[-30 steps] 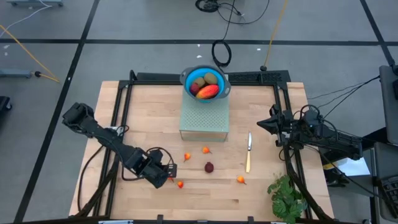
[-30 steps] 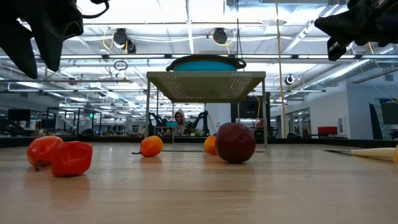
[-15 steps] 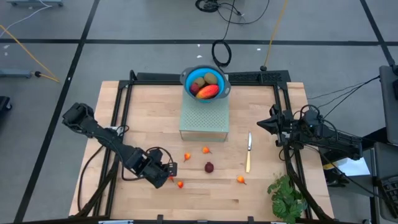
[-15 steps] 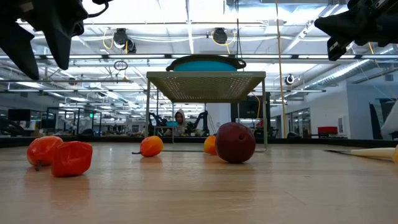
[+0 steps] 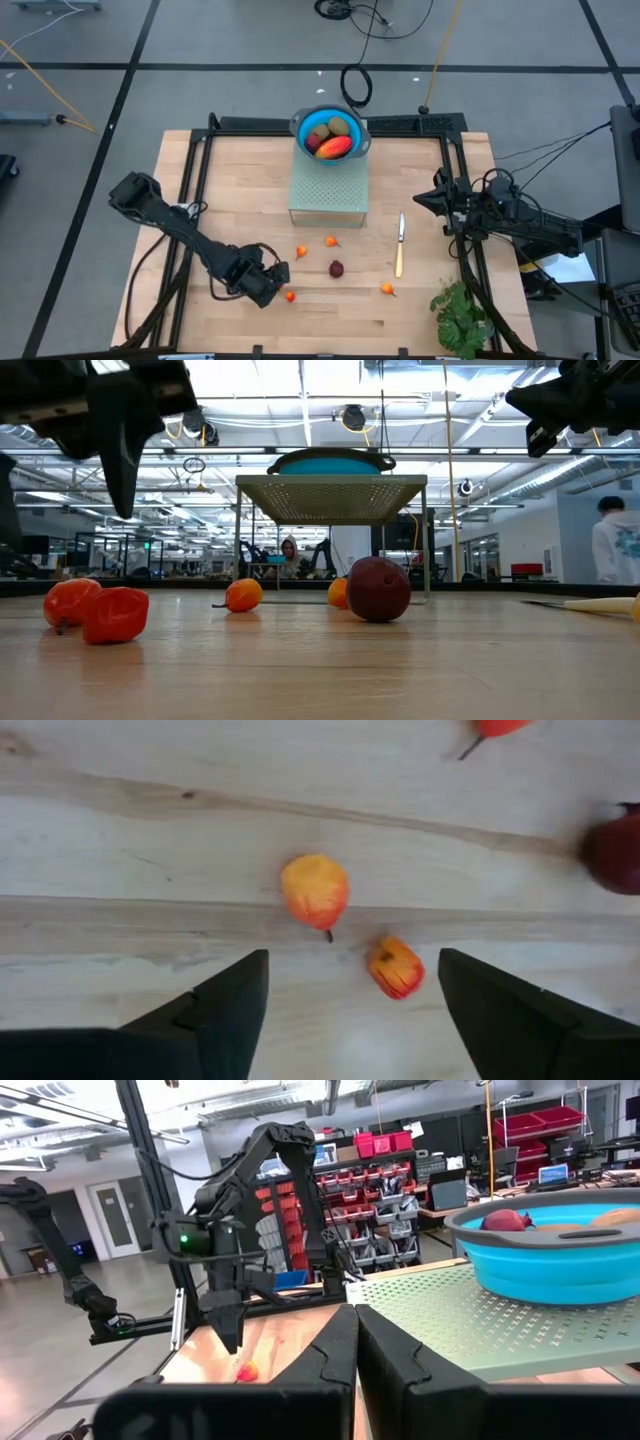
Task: Pick & Place Fruit
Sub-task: Put the peach into the blue strainer bowl on the shelf
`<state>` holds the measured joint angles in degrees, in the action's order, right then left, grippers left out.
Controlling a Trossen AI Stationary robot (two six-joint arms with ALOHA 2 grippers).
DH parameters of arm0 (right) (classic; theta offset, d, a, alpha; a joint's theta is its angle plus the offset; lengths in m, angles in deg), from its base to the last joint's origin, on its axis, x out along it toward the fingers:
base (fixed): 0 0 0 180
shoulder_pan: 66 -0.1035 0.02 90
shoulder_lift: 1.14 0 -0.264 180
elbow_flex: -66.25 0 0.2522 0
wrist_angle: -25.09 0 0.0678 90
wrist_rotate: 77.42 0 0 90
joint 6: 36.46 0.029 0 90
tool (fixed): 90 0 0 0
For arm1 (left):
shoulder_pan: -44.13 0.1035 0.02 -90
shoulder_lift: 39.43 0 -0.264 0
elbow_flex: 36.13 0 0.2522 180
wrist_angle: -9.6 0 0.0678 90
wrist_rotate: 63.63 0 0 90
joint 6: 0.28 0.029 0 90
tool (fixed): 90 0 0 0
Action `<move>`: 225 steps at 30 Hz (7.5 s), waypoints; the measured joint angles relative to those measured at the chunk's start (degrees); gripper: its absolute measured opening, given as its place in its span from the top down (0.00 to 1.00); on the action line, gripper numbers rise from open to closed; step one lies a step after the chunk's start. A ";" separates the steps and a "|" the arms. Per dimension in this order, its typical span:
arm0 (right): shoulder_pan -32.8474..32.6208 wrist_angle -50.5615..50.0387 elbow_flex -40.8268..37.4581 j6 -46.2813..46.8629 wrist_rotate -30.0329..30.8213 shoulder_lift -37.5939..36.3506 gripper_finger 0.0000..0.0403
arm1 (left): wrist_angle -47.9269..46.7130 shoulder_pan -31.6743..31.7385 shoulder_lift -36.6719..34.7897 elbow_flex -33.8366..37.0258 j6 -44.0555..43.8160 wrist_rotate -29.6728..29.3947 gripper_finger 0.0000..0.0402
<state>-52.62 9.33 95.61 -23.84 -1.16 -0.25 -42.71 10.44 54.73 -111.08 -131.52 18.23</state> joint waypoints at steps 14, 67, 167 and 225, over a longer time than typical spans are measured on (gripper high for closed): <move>0.01 0.00 0.00 0.06 0.09 -0.01 1.00 | 2.94 1.84 5.78 0.00 -1.48 3.35 0.19; 0.00 0.00 -0.15 -1.36 0.33 0.02 1.00 | 3.30 5.99 9.56 -0.05 3.30 12.06 0.50; 0.00 0.02 -0.15 -1.34 0.39 0.04 1.00 | 27.99 37.59 -29.08 -0.17 125.73 -4.26 0.78; 0.02 0.04 -0.15 -1.36 0.39 0.03 1.00 | 36.69 61.79 -28.76 -0.15 124.40 7.21 0.78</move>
<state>-52.60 9.37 95.46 -25.19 -0.77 -0.22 -6.02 72.22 25.98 -111.23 -7.11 25.44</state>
